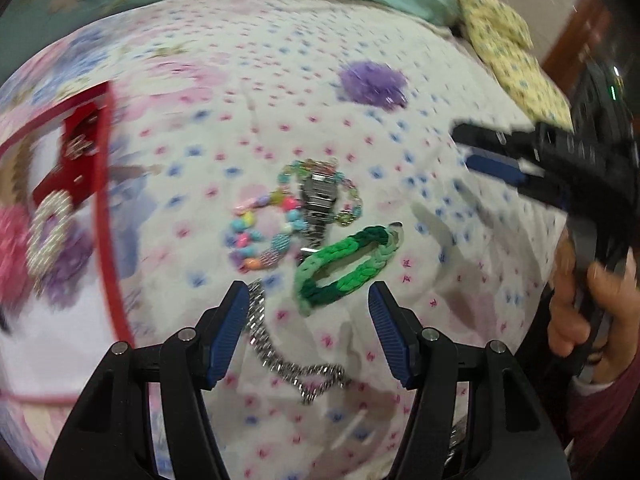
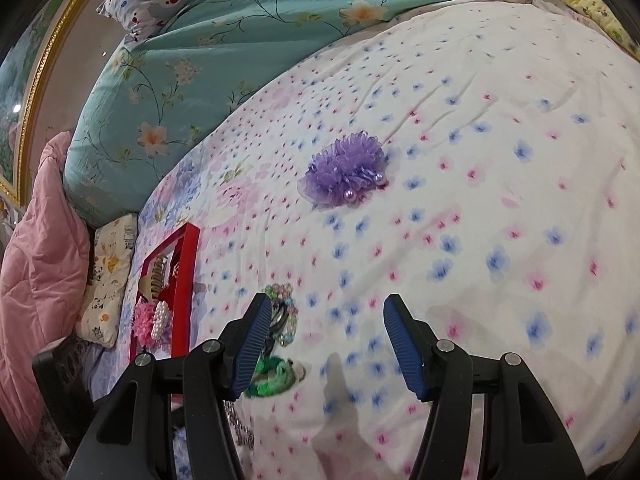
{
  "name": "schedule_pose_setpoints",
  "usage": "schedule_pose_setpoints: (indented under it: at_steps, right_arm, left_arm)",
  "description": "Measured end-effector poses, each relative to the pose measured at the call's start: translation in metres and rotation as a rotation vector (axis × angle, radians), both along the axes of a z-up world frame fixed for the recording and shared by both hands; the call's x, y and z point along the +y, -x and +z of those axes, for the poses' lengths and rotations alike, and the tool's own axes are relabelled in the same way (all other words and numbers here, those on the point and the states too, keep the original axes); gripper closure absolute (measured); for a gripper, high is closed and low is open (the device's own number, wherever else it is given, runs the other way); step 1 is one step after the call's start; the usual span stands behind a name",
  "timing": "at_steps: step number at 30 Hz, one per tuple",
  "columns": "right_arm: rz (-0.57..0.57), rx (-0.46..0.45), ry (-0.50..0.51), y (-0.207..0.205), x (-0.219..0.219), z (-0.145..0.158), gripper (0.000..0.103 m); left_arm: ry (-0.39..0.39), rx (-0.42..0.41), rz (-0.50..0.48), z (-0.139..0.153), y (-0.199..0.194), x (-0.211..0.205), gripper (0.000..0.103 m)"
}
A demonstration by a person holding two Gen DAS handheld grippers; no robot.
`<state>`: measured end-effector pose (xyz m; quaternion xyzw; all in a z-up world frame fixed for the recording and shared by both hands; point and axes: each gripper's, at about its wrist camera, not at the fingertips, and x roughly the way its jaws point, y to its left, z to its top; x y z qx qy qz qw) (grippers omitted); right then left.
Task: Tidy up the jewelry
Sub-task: 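Grasp the green braided hair tie with the left tool while the right tool grasps the purple scrunchie, then carry the green hair tie with the left tool while the right tool carries the purple scrunchie to the tray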
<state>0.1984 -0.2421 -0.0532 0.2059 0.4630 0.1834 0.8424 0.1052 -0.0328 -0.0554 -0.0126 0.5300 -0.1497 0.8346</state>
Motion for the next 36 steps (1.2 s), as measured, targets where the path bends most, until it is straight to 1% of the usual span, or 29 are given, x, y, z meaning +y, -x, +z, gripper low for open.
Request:
schedule_pose_setpoints:
  at_steps: [4, 8, 9, 11, 12, 13, 14, 15, 16, 17, 18, 19, 20, 22, 25, 27, 32, 34, 36]
  right_arm:
    - [-0.023, -0.005, -0.005, -0.022, 0.0, -0.002, 0.043]
    - [-0.049, -0.004, 0.001, -0.05, -0.001, -0.006, 0.043]
    - [-0.058, -0.004, 0.004, -0.06, 0.0, -0.007, 0.043]
    - [-0.069, -0.001, 0.011, -0.076, 0.002, -0.011, 0.043]
    - [-0.073, 0.003, 0.013, -0.082, 0.003, -0.013, 0.043]
    - [-0.077, 0.008, 0.015, -0.09, 0.005, -0.016, 0.043]
    - [-0.077, 0.011, 0.018, -0.094, 0.007, -0.018, 0.043]
    - [-0.077, 0.018, 0.031, -0.102, 0.01, -0.022, 0.043]
    - [-0.076, 0.02, 0.035, -0.105, 0.013, -0.024, 0.043]
    - [-0.076, 0.02, 0.041, -0.109, 0.015, -0.026, 0.048]
    - [-0.081, 0.01, 0.058, -0.112, 0.018, -0.028, 0.056]
    - [-0.079, 0.012, 0.073, -0.114, 0.02, -0.03, 0.085]
    - [-0.079, 0.019, 0.074, -0.115, 0.021, -0.031, 0.089]
    - [-0.089, 0.013, 0.054, -0.11, 0.019, -0.029, 0.091]
    - [-0.077, -0.005, 0.035, -0.095, 0.017, -0.021, 0.092]
    - [-0.052, -0.019, 0.007, -0.077, 0.017, -0.013, 0.092]
    - [0.031, -0.041, -0.049, -0.034, 0.025, 0.004, 0.092]
    - [0.074, -0.047, -0.064, -0.016, 0.033, 0.01, 0.092]
    - [0.108, -0.045, -0.073, -0.001, 0.042, 0.013, 0.092]
  left_arm:
    - [-0.022, 0.009, -0.052, -0.01, -0.013, -0.01, 0.042]
    - [-0.021, 0.012, -0.087, -0.016, -0.023, -0.018, 0.042]
    - [-0.021, 0.017, -0.096, -0.019, -0.025, -0.021, 0.044]
    - [-0.021, 0.034, -0.12, -0.024, -0.028, -0.026, 0.059]
    - [-0.023, 0.035, -0.128, -0.026, -0.029, -0.028, 0.06]
    - [-0.038, 0.019, -0.137, -0.026, -0.028, -0.031, 0.064]
    - [-0.055, 0.009, -0.143, -0.026, -0.029, -0.032, 0.077]
    - [-0.07, 0.006, -0.141, -0.026, -0.029, -0.032, 0.081]
    - [-0.066, 0.01, -0.13, -0.026, -0.031, -0.028, 0.089]
    - [-0.044, 0.018, -0.114, -0.026, -0.034, -0.022, 0.093]
    - [-0.011, 0.031, -0.096, -0.026, -0.036, -0.015, 0.094]
    - [0.024, 0.041, -0.074, -0.026, -0.038, -0.007, 0.094]
    - [0.059, 0.045, -0.05, -0.024, -0.038, 0.002, 0.094]
    - [0.109, 0.043, -0.008, -0.019, -0.037, 0.014, 0.094]
    - [0.204, 0.026, 0.062, -0.007, -0.033, 0.037, 0.094]
    - [0.272, 0.01, 0.104, 0.004, -0.027, 0.053, 0.094]
    - [0.349, -0.031, 0.184, 0.023, -0.012, 0.081, 0.094]
    - [0.365, -0.042, 0.214, 0.026, -0.007, 0.092, 0.094]
    - [0.38, -0.056, 0.256, 0.03, 0.005, 0.107, 0.094]
